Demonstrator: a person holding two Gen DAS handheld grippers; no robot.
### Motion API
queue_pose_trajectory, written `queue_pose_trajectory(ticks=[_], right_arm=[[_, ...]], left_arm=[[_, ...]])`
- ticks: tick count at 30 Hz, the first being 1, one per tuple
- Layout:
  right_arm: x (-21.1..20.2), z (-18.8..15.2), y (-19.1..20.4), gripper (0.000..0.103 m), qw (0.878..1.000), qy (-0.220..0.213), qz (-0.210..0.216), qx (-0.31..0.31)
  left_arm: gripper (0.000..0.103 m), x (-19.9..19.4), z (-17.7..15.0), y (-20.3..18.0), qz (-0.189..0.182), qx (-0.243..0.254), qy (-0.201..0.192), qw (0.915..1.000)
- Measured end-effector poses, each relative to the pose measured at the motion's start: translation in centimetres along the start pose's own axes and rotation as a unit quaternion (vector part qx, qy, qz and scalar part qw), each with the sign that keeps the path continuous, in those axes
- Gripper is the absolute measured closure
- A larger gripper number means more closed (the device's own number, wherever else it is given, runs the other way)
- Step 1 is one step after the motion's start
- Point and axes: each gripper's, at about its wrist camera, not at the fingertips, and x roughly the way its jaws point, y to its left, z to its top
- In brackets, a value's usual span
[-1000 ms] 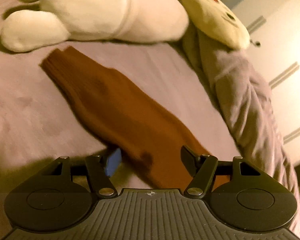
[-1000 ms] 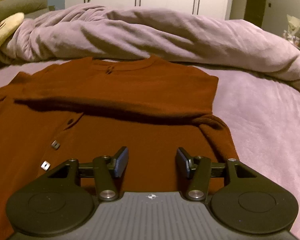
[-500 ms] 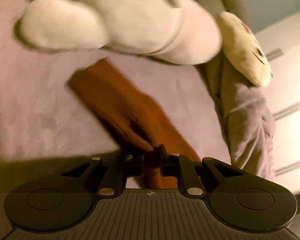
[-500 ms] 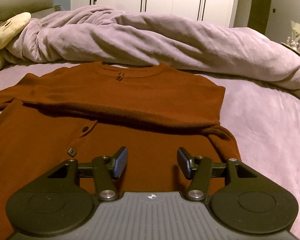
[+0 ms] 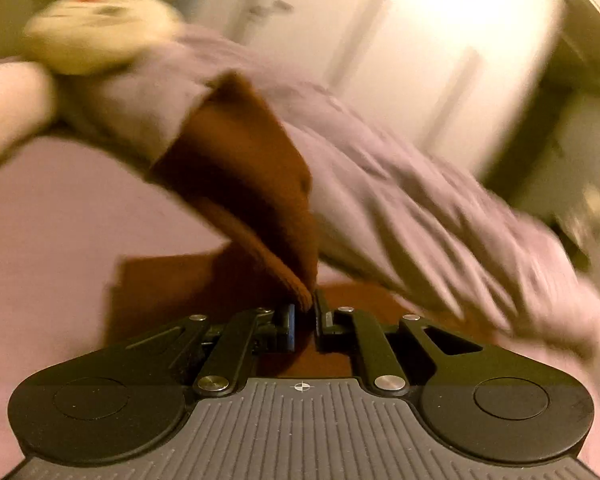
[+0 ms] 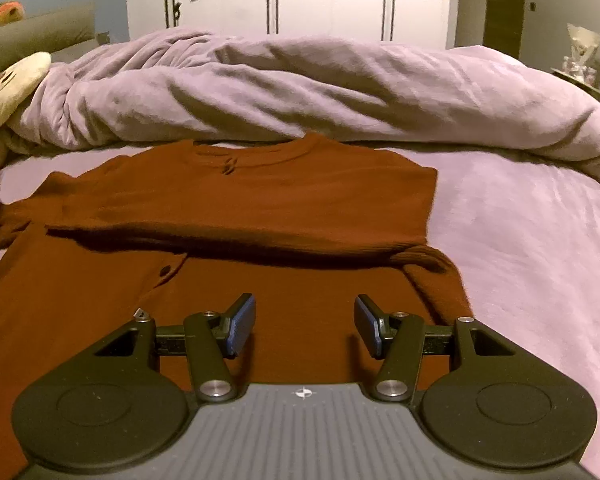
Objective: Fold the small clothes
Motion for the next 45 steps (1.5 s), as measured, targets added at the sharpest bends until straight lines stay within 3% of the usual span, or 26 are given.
queue_pose_trajectory(ticks=[4,8,12,17,22,27,31,33,36,45], right_arm=[[-0.3,-0.1,-1.3,0.049,1.000,-0.002,-0.006,0.014],[-0.6,-0.2,-2.6,0.049,1.000,-0.002,-0.012,0.022],[-0.4,-0.3,-3.2,0.049,1.000,-0.001,-0.017,0.025],[0.4,-0.1,-2.0,0.049,1.000,0.001,-0.006,0.021],[1.3,1.0,0.1,0.049,1.000,0.003,0.021,0.015],[3.4,4.3,2.7,0.049,0.995,-0.001,0.085,0.043],[6.9,6.4,4.3,0.054,0.988,0.033,0.130,0.071],[8.5,6.7,4.8,0.063,0.985,0.054,0.144,0.084],[10.3,6.4,4.6,0.066,0.974,0.086,0.165,0.126],[10.5,6.9,5.2,0.066,0.976,0.082,0.169,0.113]], left_arm=[[0.090,4.4,-4.3,-5.5,-0.022,0.041,0.068,0.9966],[0.065,6.1,-8.4,-6.8,-0.003,0.055,0.134,0.9895],[0.052,4.1,-9.0,-5.3,0.005,0.036,0.120,0.9922],[0.048,1.5,-8.1,-1.4,0.073,0.028,0.096,0.9923],[0.044,0.5,-7.7,3.0,0.113,-0.027,0.099,0.9882],[0.041,0.7,-8.7,3.8,0.117,-0.035,0.112,0.9862],[0.040,0.0,-9.1,3.7,0.117,-0.022,0.109,0.9869],[0.040,-0.1,-9.2,3.7,0.117,-0.018,0.109,0.9871],[0.040,-0.1,-9.2,3.9,0.119,-0.018,0.107,0.9869],[0.039,-0.6,-9.1,3.8,0.137,-0.020,0.100,0.9853]])
